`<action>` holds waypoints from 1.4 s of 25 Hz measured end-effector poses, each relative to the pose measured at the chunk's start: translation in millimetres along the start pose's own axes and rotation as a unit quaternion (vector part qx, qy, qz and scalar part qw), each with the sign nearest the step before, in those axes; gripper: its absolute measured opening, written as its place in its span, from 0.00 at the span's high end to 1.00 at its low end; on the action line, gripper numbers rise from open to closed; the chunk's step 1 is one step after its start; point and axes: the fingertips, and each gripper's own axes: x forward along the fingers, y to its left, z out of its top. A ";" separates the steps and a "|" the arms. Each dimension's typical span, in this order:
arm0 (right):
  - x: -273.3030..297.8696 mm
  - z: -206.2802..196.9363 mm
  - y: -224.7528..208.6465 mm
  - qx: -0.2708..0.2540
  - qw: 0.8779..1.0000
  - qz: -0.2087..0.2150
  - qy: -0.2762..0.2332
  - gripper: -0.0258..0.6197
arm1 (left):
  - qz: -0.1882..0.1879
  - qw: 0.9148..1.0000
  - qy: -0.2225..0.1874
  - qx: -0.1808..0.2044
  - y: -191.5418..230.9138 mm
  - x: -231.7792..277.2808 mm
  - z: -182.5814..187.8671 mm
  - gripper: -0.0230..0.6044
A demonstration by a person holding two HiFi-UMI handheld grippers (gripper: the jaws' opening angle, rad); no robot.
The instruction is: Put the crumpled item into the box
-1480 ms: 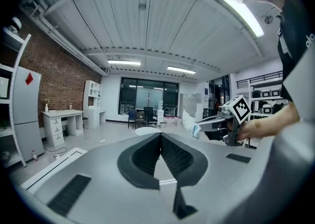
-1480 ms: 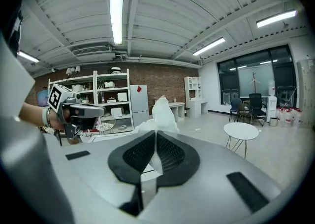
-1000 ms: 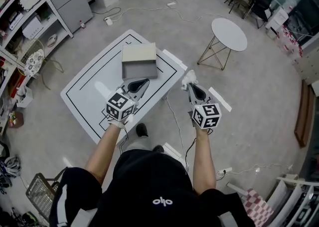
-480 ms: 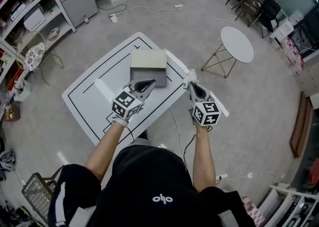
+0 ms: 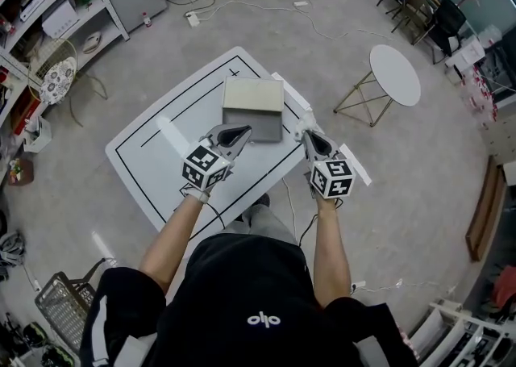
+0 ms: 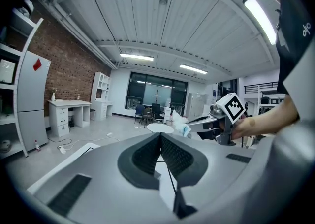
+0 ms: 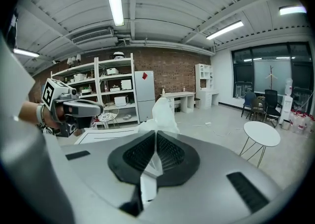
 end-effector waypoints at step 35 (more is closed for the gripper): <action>139.4 -145.6 -13.0 0.016 0.976 0.113 0.187 0.93 | 0.064 0.991 0.075 -0.086 46.2 54.5 -88.9 0.96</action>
